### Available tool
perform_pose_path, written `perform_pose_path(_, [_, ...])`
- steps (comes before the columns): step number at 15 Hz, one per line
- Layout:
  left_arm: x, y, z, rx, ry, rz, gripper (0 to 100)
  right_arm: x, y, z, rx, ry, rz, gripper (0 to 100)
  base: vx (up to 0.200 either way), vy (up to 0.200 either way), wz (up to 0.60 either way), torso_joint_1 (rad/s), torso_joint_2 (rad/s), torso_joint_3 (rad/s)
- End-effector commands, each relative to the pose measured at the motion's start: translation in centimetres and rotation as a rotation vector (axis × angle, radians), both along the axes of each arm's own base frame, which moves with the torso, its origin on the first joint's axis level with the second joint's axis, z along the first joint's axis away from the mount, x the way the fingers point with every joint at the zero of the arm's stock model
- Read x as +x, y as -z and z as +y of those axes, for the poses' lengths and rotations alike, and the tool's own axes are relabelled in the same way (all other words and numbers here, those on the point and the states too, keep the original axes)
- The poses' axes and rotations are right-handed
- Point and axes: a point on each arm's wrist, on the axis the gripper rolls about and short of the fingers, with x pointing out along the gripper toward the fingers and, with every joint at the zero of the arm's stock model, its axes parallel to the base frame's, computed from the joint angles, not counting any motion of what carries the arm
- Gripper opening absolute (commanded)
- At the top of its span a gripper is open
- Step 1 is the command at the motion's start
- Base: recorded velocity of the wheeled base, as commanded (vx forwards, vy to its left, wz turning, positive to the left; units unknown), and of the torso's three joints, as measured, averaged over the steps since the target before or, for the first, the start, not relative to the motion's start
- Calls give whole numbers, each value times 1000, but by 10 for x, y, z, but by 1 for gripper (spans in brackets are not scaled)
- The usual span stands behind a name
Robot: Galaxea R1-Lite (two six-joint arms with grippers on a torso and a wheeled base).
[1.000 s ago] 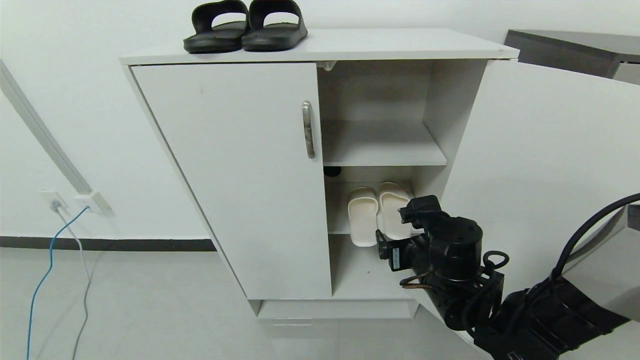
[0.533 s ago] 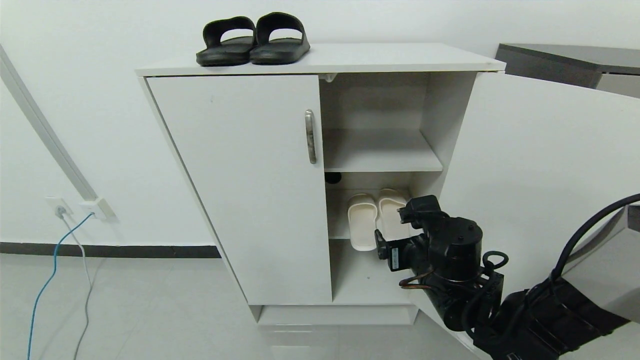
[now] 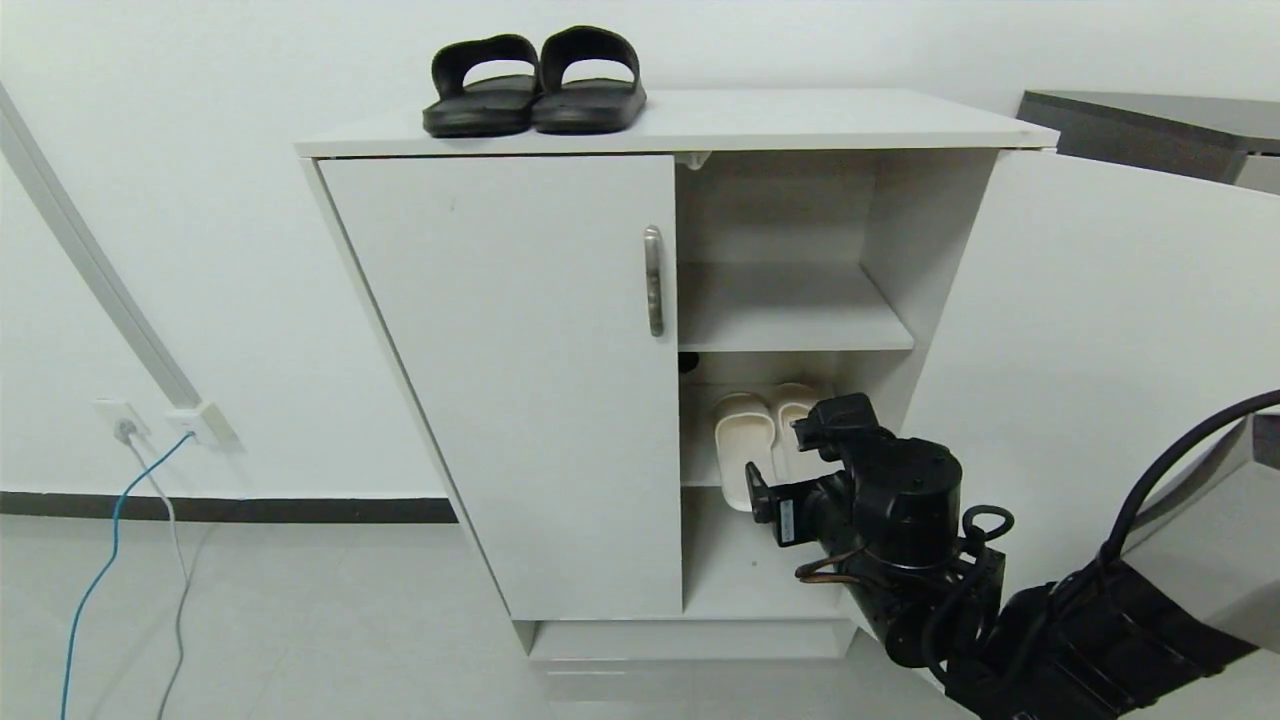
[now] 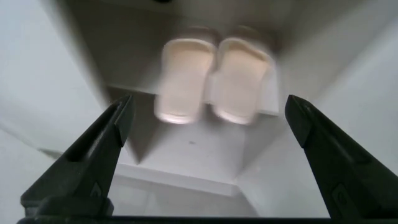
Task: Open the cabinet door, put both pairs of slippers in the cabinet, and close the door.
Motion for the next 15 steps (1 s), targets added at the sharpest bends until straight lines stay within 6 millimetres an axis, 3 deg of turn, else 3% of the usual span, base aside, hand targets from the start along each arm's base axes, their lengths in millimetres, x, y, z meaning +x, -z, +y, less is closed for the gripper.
perform_pose_path(1, [0, 0, 0, 0, -2, 2, 0, 1, 2, 0, -3, 3, 4, 100, 0, 200, 0, -12, -2, 7])
perform_pose_path(7, [0, 0, 0, 0, -2, 2, 0, -2, 5, -3, -14, -5, 17, 100, 0, 200, 0, 5, 2, 5])
perform_pose_path(15, [0, 0, 0, 0, -2, 2, 0, -7, -3, -5, 9, -14, -24, 100, 0, 0, 0, 0, 0, 0])
